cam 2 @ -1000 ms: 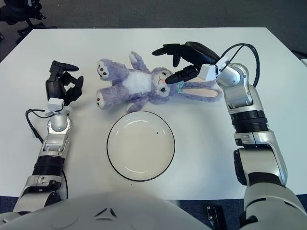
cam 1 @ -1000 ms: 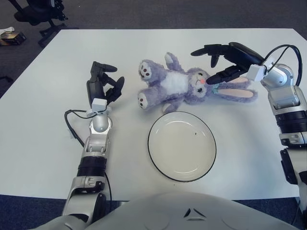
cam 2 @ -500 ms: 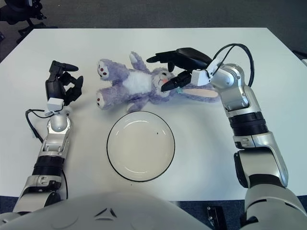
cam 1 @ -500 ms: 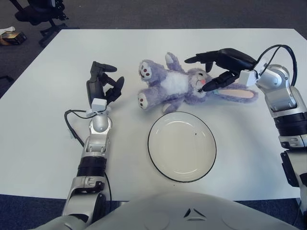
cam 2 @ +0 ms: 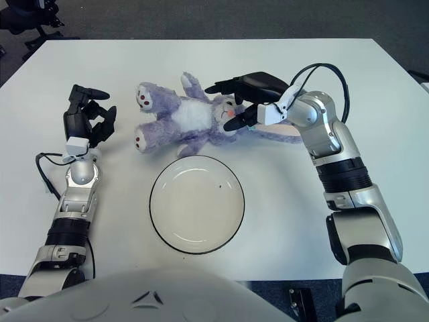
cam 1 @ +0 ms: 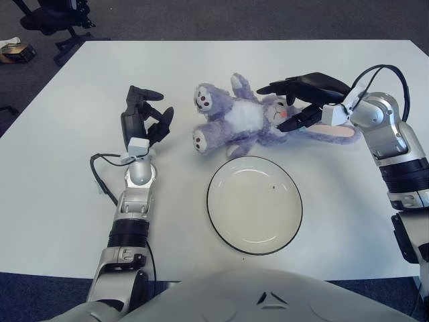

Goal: Put the doll into the plate.

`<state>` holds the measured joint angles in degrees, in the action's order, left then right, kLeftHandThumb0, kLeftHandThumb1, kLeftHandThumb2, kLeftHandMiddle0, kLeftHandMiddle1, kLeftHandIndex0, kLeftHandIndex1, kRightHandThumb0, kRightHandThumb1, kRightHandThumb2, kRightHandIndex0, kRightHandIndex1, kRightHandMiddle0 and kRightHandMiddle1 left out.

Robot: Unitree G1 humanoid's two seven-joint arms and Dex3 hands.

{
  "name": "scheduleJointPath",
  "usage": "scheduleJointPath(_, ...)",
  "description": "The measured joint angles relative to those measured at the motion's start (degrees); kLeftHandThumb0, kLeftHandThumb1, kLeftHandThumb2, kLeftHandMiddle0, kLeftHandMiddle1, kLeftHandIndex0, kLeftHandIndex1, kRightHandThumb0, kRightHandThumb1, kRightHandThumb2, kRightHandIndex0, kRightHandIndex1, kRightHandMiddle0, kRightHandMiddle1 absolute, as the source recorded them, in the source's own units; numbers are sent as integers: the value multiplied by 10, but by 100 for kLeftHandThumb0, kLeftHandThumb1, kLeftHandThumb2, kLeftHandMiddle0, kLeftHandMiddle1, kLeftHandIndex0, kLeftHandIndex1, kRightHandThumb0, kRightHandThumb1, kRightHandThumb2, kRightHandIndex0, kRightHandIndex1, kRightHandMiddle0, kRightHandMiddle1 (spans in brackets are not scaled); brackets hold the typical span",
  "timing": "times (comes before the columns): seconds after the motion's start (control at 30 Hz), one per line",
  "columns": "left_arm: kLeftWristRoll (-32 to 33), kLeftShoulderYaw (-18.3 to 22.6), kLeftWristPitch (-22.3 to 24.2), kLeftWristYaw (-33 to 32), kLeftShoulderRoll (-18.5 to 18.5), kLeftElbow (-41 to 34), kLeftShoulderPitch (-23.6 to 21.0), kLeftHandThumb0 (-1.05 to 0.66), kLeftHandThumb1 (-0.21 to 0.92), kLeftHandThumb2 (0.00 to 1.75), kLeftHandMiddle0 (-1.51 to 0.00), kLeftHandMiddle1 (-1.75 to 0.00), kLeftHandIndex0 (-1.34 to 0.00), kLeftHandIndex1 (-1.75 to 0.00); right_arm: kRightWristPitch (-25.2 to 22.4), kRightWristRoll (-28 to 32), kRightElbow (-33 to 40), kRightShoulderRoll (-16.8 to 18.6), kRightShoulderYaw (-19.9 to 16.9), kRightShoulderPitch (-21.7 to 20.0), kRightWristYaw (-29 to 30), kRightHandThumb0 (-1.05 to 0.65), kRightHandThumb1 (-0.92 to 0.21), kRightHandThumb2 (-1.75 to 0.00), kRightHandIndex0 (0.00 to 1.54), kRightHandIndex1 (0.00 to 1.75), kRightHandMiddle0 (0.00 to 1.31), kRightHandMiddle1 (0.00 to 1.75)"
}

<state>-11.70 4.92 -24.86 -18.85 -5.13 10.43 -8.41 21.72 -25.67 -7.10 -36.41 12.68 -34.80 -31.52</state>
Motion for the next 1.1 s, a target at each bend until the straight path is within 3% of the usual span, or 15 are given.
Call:
scheduleJointPath(0.6, -6, -4, 2, -6, 1, -5, 2, -35, 92, 35, -83, -175, -38, -158, 33, -63, -21, 0, 14, -17, 53, -94, -92, -45, 32, 0, 35, 1)
scheduleJointPath(0.83, -10, -6, 0, -10, 1, -4, 1, -35, 92, 34, -83, -175, -39, -156, 22, -165, -13, 0, 15, -19, 156, -94, -92, -50, 27, 0, 30, 0)
scheduleJointPath(1.0, -11, -6, -3, -12, 1, -3, 1, -36, 92, 33, -84, -175, -40, -154, 3, -237, -10, 4, 22, -8, 251, -91, -92, -64, 23, 0, 23, 1)
scheduleJointPath(1.1, -11, -6, -4, -13, 0, -1, 1, -36, 92, 32, -84, -175, -41, -154, -3, -256, -11, 9, 28, 3, 285, -90, -92, -67, 23, 0, 22, 1)
